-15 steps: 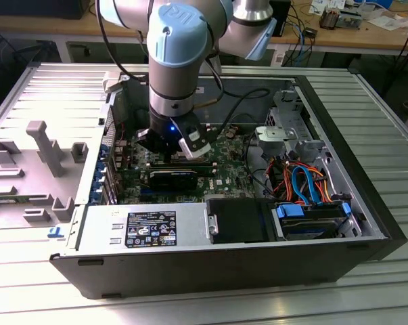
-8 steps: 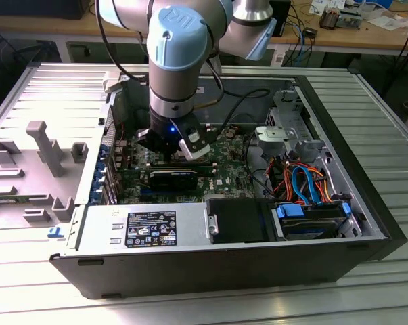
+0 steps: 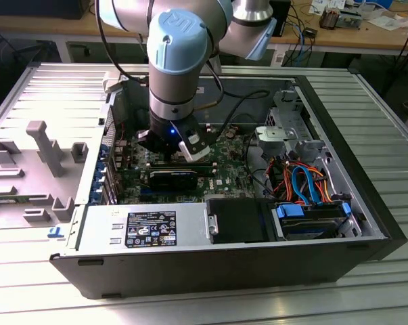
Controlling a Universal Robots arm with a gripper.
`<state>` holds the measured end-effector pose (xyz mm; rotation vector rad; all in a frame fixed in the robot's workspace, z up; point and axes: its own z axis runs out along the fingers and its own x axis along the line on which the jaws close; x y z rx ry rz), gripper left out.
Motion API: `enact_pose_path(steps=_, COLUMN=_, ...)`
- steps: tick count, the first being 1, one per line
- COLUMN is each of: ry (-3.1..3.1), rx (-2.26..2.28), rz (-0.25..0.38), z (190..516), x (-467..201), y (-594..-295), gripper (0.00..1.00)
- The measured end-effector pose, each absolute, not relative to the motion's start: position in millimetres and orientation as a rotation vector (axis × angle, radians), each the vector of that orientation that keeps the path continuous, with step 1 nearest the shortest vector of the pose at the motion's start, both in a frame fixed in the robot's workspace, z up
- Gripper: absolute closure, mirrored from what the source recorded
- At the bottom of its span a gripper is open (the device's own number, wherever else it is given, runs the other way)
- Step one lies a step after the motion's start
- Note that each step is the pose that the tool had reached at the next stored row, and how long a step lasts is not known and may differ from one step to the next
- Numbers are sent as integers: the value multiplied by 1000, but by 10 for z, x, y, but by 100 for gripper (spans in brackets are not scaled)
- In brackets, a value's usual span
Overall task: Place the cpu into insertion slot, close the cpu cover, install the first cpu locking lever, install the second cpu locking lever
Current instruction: 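Install the second cpu locking lever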
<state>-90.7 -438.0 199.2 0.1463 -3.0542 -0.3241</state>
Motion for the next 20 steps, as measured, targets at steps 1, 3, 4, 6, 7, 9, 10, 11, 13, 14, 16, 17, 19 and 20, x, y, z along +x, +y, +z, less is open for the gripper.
enact_pose_path(steps=1, ry=-3054, rx=146, rz=-322, z=1991, x=-907, y=-4380, gripper=89)
enact_pose_path(steps=3, ry=-3056, rx=146, rz=-310, z=1989, x=-906, y=-4380, gripper=89)
enact_pose_path(steps=4, ry=-3056, rx=146, rz=-303, z=1989, x=-906, y=-4380, gripper=89)
enact_pose_path(steps=6, ry=-3057, rx=146, rz=-297, z=1989, x=-906, y=-4380, gripper=89)
enact_pose_path(steps=7, ry=-3057, rx=146, rz=-297, z=1991, x=-906, y=-4380, gripper=89)
enact_pose_path(steps=9, ry=-3057, rx=145, rz=-292, z=2014, x=-906, y=-4380, gripper=89)
enact_pose_path(steps=10, ry=-3057, rx=145, rz=-290, z=2043, x=-906, y=-4381, gripper=89)
enact_pose_path(steps=11, ry=-3057, rx=145, rz=-290, z=2054, x=-906, y=-4380, gripper=89)
enact_pose_path(steps=13, ry=-3057, rx=145, rz=-290, z=2079, x=-907, y=-4380, gripper=89)
enact_pose_path(steps=14, ry=-3057, rx=145, rz=-290, z=2091, x=-907, y=-4380, gripper=89)
enact_pose_path(steps=16, ry=-3061, rx=142, rz=-209, z=2234, x=-907, y=-4369, gripper=89)
enact_pose_path(steps=17, ry=-3060, rx=142, rz=-209, z=2234, x=-907, y=-4370, gripper=89)
enact_pose_path(steps=19, ry=-3060, rx=142, rz=-209, z=2234, x=-907, y=-4370, gripper=89)
enact_pose_path(steps=20, ry=-3060, rx=142, rz=-209, z=2234, x=-907, y=-4369, gripper=89)
